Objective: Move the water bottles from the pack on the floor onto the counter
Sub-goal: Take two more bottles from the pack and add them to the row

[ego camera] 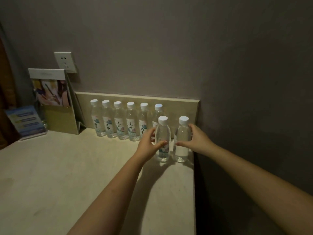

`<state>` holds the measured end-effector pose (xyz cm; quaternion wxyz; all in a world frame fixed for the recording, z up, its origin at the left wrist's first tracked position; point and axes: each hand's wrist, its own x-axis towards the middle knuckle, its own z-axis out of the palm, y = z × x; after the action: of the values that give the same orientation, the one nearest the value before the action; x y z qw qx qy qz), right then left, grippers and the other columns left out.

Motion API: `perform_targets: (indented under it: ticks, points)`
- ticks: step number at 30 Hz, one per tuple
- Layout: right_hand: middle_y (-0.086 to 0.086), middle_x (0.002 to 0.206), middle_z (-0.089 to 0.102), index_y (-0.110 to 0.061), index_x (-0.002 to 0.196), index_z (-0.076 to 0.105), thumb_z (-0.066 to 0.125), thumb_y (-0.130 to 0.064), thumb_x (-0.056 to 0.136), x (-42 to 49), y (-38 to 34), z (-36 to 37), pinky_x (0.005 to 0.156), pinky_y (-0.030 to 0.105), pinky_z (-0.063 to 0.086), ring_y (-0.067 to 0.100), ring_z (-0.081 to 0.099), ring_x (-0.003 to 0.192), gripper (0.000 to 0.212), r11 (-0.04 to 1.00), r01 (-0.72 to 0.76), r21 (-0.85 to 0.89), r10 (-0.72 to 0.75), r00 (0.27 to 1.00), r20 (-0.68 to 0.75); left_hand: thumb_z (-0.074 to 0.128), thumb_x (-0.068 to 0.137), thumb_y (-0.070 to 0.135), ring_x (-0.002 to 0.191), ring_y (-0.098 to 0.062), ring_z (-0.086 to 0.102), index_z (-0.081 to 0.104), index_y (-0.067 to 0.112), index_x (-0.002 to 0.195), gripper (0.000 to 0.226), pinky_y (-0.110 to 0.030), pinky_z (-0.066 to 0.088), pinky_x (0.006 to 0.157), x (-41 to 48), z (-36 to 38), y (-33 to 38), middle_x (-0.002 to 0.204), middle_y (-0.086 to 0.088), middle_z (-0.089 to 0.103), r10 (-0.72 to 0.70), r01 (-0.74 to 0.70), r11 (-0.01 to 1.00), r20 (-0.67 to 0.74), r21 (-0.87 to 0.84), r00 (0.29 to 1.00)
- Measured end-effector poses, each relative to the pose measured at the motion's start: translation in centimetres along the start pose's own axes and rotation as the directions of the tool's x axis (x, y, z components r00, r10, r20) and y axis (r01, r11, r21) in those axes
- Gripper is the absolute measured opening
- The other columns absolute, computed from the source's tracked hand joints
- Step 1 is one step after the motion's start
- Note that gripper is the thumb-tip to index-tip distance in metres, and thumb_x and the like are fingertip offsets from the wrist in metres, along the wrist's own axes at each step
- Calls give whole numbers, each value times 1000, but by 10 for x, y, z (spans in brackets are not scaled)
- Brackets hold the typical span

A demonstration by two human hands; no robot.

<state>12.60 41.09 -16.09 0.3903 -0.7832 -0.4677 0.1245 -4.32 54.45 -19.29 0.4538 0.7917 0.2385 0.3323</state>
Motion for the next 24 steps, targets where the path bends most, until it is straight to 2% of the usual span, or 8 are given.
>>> perform_targets:
  ticks: [4, 8, 10, 12, 15, 19, 21, 24]
  points:
    - [-6, 116, 60, -23, 124, 49, 82, -34, 68, -3, 3, -7, 85, 27, 49, 11, 59, 107, 66, 999, 28, 45, -29, 999, 33, 76, 78, 24, 103, -18, 58, 50, 21, 131, 59, -32, 50, 87, 5, 7, -1, 121, -2, 58, 14, -14, 1000, 10, 16, 1000]
    - [-3, 130, 56, -21, 137, 40, 79, -22, 73, -6, 4, -17, 88, 26, 49, 14, 56, 117, 75, 996, 17, 85, -27, 992, 124, 75, 79, 27, 105, -18, 57, 49, 21, 133, 61, -32, 49, 89, 9, 16, 0, 123, -2, 57, 30, -31, 999, 22, 38, 999]
    - [-3, 134, 51, -24, 140, 35, 83, -29, 68, -9, 3, -16, 95, 32, 48, 14, 52, 121, 86, 995, 27, 97, -39, 991, 127, 76, 78, 29, 104, -16, 58, 48, 18, 132, 62, -27, 47, 86, 9, 23, 0, 119, 2, 59, 30, -30, 999, 3, 29, 1000]
    - [-1, 135, 47, -22, 139, 35, 87, -36, 60, -11, 3, -11, 99, 39, 47, 15, 50, 120, 96, 999, 24, 27, -26, 998, 60, 78, 76, 31, 98, -14, 58, 50, 16, 121, 55, -18, 44, 77, 8, 30, -1, 108, 6, 59, -16, 16, 1000, -62, 8, 998]
    - [-2, 121, 53, -19, 126, 44, 90, -36, 55, -11, 6, -5, 86, 30, 51, 13, 56, 108, 86, 999, -38, -11, 38, 999, -28, 81, 71, 34, 90, -10, 57, 49, 19, 105, 49, -12, 41, 69, 6, 33, -6, 96, 10, 58, -34, 36, 999, -110, 16, 993]
    - [-3, 118, 60, -21, 122, 46, 88, -32, 61, -11, 11, -8, 79, 24, 51, 9, 59, 102, 75, 997, -61, 46, 62, 998, -17, 84, 65, 36, 91, -13, 55, 51, 17, 108, 58, -28, 47, 76, -4, 37, -22, 102, 6, 57, -63, 69, 968, -35, 241, 997]
    - [-1, 121, 61, -21, 125, 45, 86, -30, 65, -10, 13, -10, 77, 23, 51, 9, 59, 102, 73, 997, -59, 58, 61, 997, -41, 82, 66, 39, 84, -11, 55, 55, 17, 104, 51, -23, 41, 66, -13, 42, -30, 95, 7, 57, -113, 124, 935, -51, 332, 992]
    - [2, 125, 60, -17, 127, 46, 84, -26, 69, -5, 15, -11, 78, 24, 51, 12, 58, 104, 69, 994, -77, 79, 84, 993, -81, 82, 69, 35, 68, 0, 51, 56, 23, 89, 35, -13, 31, 55, -15, 46, -31, 83, 11, 59, -146, 162, 937, -76, 310, 986]
